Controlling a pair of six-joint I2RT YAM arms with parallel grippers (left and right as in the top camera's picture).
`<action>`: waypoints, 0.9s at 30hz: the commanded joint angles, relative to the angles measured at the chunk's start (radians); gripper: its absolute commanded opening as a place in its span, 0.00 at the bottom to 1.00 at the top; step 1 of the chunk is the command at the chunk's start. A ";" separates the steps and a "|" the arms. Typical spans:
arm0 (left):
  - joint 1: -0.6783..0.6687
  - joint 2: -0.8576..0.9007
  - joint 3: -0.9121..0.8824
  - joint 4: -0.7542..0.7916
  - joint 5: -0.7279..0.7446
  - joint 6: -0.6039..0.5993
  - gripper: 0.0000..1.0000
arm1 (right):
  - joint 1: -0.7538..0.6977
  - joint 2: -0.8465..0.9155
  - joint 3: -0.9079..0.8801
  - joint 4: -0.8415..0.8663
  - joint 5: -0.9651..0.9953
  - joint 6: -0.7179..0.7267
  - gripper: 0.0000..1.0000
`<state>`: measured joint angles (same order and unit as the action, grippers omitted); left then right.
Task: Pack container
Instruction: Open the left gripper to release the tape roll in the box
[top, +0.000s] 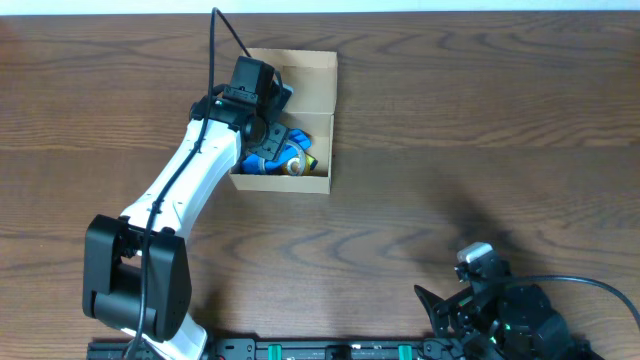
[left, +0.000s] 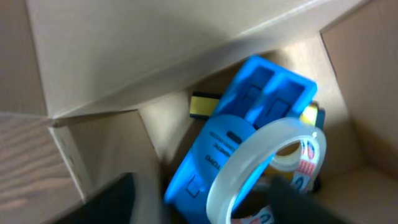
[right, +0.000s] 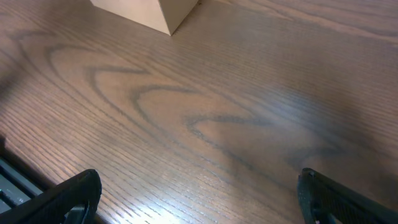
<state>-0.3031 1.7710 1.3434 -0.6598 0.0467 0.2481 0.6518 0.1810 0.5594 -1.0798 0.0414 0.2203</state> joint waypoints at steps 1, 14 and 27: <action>0.000 0.005 0.022 0.007 -0.006 -0.002 0.88 | -0.003 -0.004 -0.001 0.001 0.007 0.011 0.99; 0.000 -0.025 0.179 -0.074 -0.005 -0.096 0.95 | -0.003 -0.004 -0.001 0.002 0.014 0.011 0.99; 0.000 -0.027 0.250 -0.231 -0.002 -0.169 0.95 | -0.003 -0.004 -0.001 0.144 -0.195 0.120 0.99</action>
<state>-0.3031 1.7653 1.5665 -0.8761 0.0452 0.1173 0.6518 0.1810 0.5594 -0.9619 -0.0887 0.2909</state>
